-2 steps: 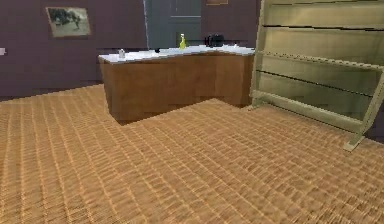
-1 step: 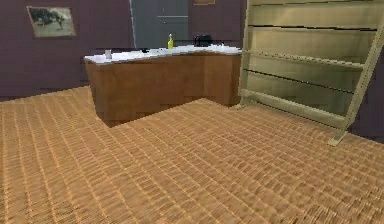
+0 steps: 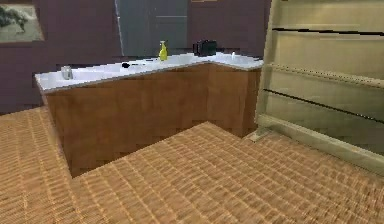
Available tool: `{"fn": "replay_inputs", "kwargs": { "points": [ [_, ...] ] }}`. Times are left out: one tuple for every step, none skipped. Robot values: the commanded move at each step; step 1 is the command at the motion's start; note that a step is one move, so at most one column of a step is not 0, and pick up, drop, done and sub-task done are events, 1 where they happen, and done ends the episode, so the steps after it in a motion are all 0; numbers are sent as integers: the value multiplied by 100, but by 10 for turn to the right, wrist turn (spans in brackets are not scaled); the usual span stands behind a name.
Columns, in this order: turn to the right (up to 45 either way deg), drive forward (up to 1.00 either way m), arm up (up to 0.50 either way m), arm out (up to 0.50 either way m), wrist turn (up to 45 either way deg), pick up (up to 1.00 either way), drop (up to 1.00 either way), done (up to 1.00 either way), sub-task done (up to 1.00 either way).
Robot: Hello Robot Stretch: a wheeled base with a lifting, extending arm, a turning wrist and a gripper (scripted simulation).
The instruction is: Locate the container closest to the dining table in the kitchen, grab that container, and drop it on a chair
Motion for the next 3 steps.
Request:
{"fn": "replay_inputs", "kwargs": {
  "points": [
    [0, 100, 0, 0, 0, 0, 0, 0, 0],
    [0, 70, 0, 0, 0, 0, 0, 0, 0],
    [-450, 0, 0, 0, 0, 0, 0, 0, 0]
  ]
}}
